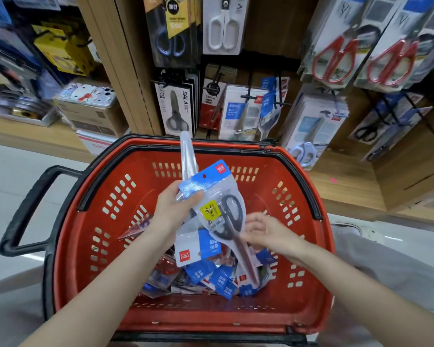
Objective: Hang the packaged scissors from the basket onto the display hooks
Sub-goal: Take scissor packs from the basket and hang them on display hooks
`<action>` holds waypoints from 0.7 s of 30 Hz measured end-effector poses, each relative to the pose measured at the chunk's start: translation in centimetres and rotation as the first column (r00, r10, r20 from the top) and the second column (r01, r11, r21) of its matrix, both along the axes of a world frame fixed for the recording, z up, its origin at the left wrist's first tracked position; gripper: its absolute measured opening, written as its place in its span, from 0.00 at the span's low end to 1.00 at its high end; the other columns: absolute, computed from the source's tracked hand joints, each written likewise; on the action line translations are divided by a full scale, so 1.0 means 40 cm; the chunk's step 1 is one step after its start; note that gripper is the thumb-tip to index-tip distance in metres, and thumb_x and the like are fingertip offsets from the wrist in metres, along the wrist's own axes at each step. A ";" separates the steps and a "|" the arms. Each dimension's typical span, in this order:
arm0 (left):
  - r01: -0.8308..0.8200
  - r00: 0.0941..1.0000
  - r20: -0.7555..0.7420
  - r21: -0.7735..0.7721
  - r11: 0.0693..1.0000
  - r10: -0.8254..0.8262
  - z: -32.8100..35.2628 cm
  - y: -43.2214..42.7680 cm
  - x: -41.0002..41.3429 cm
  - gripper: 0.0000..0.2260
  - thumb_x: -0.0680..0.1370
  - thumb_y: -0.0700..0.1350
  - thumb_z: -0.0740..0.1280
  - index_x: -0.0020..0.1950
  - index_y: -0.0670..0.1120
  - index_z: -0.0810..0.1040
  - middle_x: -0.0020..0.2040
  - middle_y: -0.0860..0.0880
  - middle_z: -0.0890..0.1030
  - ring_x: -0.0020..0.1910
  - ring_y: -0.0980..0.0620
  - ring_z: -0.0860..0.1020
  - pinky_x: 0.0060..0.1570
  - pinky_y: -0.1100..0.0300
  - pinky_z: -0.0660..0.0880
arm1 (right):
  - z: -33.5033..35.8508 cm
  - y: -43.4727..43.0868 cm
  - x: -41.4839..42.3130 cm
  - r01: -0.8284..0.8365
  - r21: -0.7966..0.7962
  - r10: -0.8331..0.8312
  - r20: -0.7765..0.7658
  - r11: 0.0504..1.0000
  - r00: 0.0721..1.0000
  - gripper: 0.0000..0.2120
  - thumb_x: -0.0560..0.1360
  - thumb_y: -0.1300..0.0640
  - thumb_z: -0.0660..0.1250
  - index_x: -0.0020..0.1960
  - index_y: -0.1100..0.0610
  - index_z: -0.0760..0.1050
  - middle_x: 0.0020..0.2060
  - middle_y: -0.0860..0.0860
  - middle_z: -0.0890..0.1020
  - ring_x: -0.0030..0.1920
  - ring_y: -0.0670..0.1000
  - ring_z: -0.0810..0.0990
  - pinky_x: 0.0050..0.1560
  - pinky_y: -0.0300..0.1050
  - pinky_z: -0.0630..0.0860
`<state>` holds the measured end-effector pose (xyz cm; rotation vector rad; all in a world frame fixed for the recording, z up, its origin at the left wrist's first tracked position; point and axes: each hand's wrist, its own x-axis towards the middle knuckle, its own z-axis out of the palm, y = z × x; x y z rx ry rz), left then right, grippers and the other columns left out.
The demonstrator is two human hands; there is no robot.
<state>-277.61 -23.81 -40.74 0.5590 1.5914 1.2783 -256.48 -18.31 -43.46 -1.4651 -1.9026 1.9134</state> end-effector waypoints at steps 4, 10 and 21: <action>0.168 0.970 -0.189 0.062 0.984 -0.154 0.026 0.016 0.015 0.05 0.74 0.38 0.71 0.46 0.46 0.78 0.45 0.49 0.82 0.40 0.55 0.80 0.38 0.63 0.78 | 0.077 0.051 -0.029 0.190 0.141 -0.160 -0.201 0.972 0.966 0.25 0.72 0.61 0.71 0.66 0.57 0.65 0.57 0.50 0.77 0.53 0.41 0.77 0.49 0.32 0.75; 0.263 0.934 -0.279 0.125 0.957 -0.221 0.077 0.031 0.048 0.08 0.71 0.38 0.74 0.45 0.49 0.79 0.42 0.51 0.84 0.42 0.55 0.82 0.45 0.59 0.79 | 0.158 0.098 -0.062 0.270 0.321 -0.198 -0.241 0.908 0.950 0.07 0.71 0.60 0.73 0.46 0.57 0.77 0.37 0.47 0.81 0.33 0.38 0.79 0.37 0.32 0.74; 0.170 0.970 -0.207 0.194 0.966 -0.130 0.159 0.111 0.082 0.04 0.76 0.40 0.68 0.42 0.43 0.79 0.38 0.45 0.81 0.38 0.51 0.77 0.36 0.61 0.75 | 0.406 0.182 0.045 0.510 0.490 -0.259 -0.491 0.707 0.832 0.07 0.74 0.62 0.69 0.41 0.51 0.79 0.31 0.44 0.83 0.33 0.41 0.81 0.35 0.34 0.77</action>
